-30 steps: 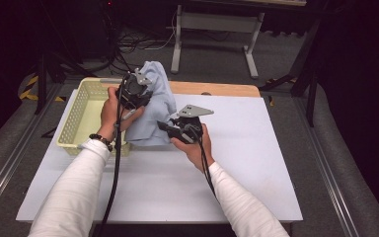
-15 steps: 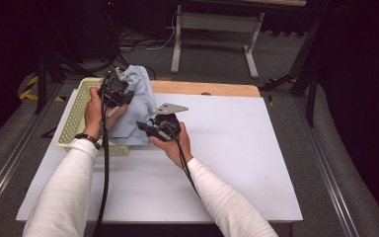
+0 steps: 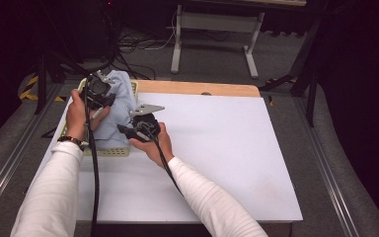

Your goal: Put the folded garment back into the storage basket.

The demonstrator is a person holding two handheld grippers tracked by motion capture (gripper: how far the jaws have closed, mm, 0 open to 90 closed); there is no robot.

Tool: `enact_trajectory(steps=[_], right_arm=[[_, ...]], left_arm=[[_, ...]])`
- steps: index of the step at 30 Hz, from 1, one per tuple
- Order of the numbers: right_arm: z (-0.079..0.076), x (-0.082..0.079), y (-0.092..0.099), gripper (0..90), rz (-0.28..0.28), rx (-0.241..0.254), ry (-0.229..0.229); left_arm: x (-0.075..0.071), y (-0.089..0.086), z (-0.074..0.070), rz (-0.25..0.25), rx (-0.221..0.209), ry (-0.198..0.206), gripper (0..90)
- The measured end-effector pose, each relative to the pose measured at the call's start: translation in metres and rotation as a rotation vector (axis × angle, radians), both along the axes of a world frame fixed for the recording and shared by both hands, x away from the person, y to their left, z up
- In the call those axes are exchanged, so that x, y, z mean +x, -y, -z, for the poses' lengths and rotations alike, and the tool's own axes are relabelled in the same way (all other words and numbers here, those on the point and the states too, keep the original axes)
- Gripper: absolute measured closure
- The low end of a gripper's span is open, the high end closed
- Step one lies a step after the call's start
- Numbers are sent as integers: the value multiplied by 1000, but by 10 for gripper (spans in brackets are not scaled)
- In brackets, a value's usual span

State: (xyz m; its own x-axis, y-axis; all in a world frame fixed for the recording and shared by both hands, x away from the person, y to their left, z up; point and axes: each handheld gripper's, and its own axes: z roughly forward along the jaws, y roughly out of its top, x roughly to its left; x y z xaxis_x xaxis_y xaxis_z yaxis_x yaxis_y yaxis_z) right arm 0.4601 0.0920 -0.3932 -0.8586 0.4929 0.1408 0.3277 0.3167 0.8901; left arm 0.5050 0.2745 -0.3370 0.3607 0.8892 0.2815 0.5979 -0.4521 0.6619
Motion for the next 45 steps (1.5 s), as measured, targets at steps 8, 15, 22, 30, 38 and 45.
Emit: enact_trajectory(steps=[8,15,22,30,38,45], right_arm=[[7,-1,-20,625,-17,-68,30],[10,2,-14,555,1,-77,8],[0,-4,15,476,13,-17,35],[-8,-19,77,454,70,4,99],[1,-37,136,415,102,-67,158],[6,-57,185,399,156,-112,223]], left_arm=[[10,-16,17,-32,28,-20,725],[20,-15,28,-28,29,-45,725],[21,-13,35,-7,41,-76,727],[23,-13,41,-1,44,-101,728],[24,-15,55,12,50,-159,730],[24,-17,62,13,32,-194,730]])
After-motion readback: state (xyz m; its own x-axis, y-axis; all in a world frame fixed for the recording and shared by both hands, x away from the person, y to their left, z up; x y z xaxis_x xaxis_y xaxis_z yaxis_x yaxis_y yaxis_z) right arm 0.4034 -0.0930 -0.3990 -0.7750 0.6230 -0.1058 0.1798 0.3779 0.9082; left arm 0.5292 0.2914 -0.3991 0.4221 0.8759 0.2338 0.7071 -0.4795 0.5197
